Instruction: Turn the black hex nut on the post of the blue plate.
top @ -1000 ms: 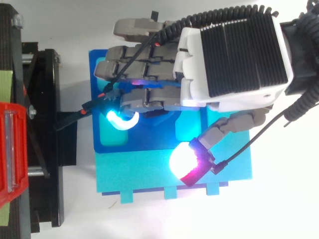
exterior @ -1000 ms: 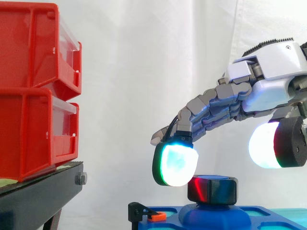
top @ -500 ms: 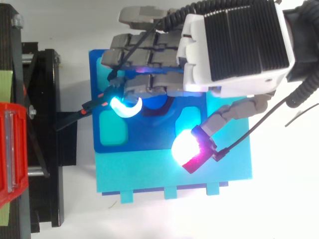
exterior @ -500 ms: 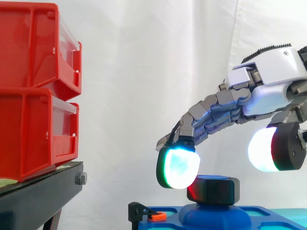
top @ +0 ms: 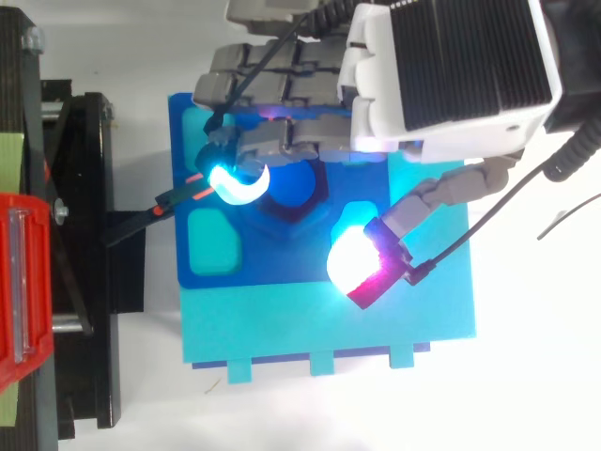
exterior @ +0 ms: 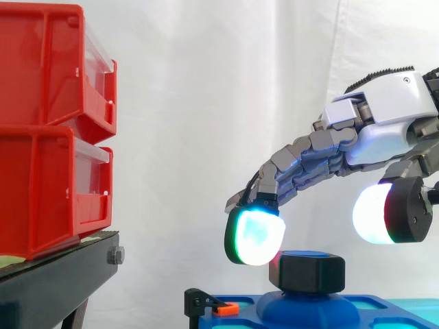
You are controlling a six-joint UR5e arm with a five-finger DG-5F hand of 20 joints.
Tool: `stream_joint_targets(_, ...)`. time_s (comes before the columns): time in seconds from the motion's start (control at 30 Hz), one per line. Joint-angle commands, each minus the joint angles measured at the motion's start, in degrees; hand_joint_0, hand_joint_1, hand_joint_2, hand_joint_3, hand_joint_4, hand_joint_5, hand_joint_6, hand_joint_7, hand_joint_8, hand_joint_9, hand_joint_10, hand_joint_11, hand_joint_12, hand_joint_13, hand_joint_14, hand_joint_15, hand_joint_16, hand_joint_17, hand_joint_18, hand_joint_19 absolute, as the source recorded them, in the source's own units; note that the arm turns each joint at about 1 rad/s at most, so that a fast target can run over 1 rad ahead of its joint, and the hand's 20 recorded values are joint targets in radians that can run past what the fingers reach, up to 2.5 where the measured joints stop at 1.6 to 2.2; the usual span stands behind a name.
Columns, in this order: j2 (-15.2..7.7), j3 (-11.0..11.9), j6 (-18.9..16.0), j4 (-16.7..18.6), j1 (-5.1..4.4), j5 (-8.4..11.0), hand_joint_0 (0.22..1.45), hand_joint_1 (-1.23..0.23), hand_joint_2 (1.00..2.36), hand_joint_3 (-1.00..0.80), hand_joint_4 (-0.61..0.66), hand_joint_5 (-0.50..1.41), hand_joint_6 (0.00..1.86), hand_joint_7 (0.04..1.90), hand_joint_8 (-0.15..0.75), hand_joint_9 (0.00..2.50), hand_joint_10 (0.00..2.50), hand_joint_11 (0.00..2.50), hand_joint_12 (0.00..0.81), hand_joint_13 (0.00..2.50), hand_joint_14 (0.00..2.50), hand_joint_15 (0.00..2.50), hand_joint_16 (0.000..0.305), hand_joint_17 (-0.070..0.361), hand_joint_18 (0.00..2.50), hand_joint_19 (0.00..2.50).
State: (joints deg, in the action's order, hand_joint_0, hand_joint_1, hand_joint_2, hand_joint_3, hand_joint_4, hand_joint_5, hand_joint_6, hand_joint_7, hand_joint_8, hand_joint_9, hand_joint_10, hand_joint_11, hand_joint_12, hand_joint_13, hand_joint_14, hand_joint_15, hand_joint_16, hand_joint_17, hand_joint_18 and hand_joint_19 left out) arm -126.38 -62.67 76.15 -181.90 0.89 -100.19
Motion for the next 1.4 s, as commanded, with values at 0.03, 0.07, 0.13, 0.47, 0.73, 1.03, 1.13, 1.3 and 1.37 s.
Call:
stream_joint_targets(0.03, 0.0, -0.09, 0.93, -0.21, 0.52, -0.18, 0.48, -0.54, 1.0, -0.5, 0.21, -0.2, 0.5, 0.77, 0.247, 0.24, 0.0, 0.0, 0.363, 0.16, 0.0, 0.02, 0.05, 0.113, 0.02, 0.16)
stream_joint_targets(0.07, 0.0, -0.09, 1.02, -0.21, 0.61, -0.27, 0.48, -0.54, 1.0, -0.5, 0.21, -0.2, 0.5, 0.77, 0.247, 0.24, 0.0, 0.0, 0.363, 0.16, 0.0, 0.02, 0.05, 0.113, 0.02, 0.16)
stream_joint_targets(0.13, 0.0, 0.0, 1.37, -0.21, 1.04, -0.97, 0.48, -0.54, 1.0, -0.5, 0.21, -0.2, 0.5, 0.77, 0.247, 0.24, 0.0, 0.0, 0.363, 0.16, 0.0, 0.02, 0.05, 0.113, 0.02, 0.15)
stream_joint_targets(0.47, 0.0, -0.09, 1.37, -0.56, 2.28, -2.2, 0.49, -0.54, 1.0, -0.5, 0.21, -0.2, 0.5, 0.77, 0.247, 0.24, 0.0, 0.0, 0.365, 0.17, 0.0, 0.02, 0.05, 0.112, 0.02, 0.17)
stream_joint_targets(0.73, 0.09, 0.0, 1.11, -0.3, 2.89, -3.17, 0.49, -0.54, 1.0, -0.5, 0.22, -0.2, 0.5, 0.77, 0.249, 0.24, 0.0, 0.0, 0.364, 0.18, 0.0, 0.02, 0.05, 0.112, 0.03, 0.16)
stream_joint_targets(1.03, 0.09, 1.76, 0.93, -0.3, 2.54, -3.17, 0.49, -0.54, 1.0, -0.5, 0.22, -0.2, 0.5, 0.77, 0.252, 0.25, 0.0, 0.0, 0.365, 0.18, 0.0, 0.02, 0.05, 0.113, 0.04, 0.17)
stream_joint_targets(1.13, 0.0, 2.99, 1.02, -1.26, 2.45, -2.99, 0.49, -0.54, 1.0, -0.5, 0.23, -0.19, 0.5, 0.77, 0.253, 0.26, 0.0, 0.0, 0.365, 0.18, 0.0, 0.02, 0.05, 0.113, 0.04, 0.17)
stream_joint_targets(1.3, 0.0, 3.52, 1.11, -1.53, 2.1, -2.82, 0.49, -0.54, 1.0, -0.5, 0.23, -0.19, 0.5, 0.77, 0.253, 0.26, 0.0, 0.0, 0.365, 0.19, 0.0, 0.02, 0.05, 0.112, 0.05, 0.16)
stream_joint_targets(1.37, 0.0, 3.52, 1.11, -1.18, 1.92, -2.82, 0.49, -0.54, 1.0, -0.5, 0.23, -0.19, 0.5, 0.77, 0.254, 0.26, 0.0, 0.0, 0.366, 0.19, 0.0, 0.02, 0.05, 0.112, 0.06, 0.16)
